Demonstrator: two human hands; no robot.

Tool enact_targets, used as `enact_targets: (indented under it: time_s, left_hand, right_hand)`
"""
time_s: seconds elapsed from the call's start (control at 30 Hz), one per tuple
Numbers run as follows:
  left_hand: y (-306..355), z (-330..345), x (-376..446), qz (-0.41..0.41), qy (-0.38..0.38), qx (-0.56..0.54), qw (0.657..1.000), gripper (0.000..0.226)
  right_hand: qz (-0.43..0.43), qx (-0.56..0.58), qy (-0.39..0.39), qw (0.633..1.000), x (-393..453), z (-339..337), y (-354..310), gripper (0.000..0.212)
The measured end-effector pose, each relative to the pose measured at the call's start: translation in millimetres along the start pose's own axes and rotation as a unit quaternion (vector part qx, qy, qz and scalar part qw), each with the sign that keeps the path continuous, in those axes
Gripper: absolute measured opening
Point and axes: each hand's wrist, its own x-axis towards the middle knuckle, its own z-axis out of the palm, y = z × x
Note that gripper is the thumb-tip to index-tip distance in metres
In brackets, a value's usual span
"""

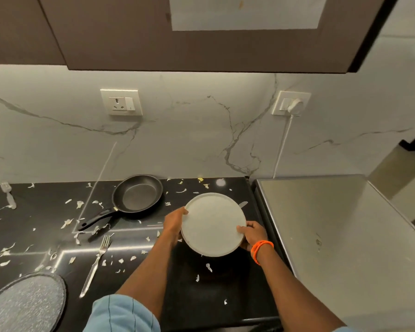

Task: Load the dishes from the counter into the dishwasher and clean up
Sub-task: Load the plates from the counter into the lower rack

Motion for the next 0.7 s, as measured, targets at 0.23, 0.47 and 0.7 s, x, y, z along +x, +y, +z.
enact_targets:
  time_s: [0.23,0.47,0.7]
  left_hand:
    - [-15.7,60.9,-35.2,0.011,-0.057,0.056,0.997,0.034]
    - [-66.3,138.8,-92.2,0.003,-0.156,0.131,0.979,0.052]
    - [-133.7,213.1,-176.6,0.015,-0.247,0.248,0.937,0.016]
  right_hand:
    - [-0.017,0.053,0.076,0.996,-38.0,-71.4,19.8,0.019]
    - [0.002,0.102,0.182,0.978,-59.6,-181.2,106.5,0.029]
    - [0.017,0.122,0.301,0.945,-170.4,-259.4,157.5,0.022]
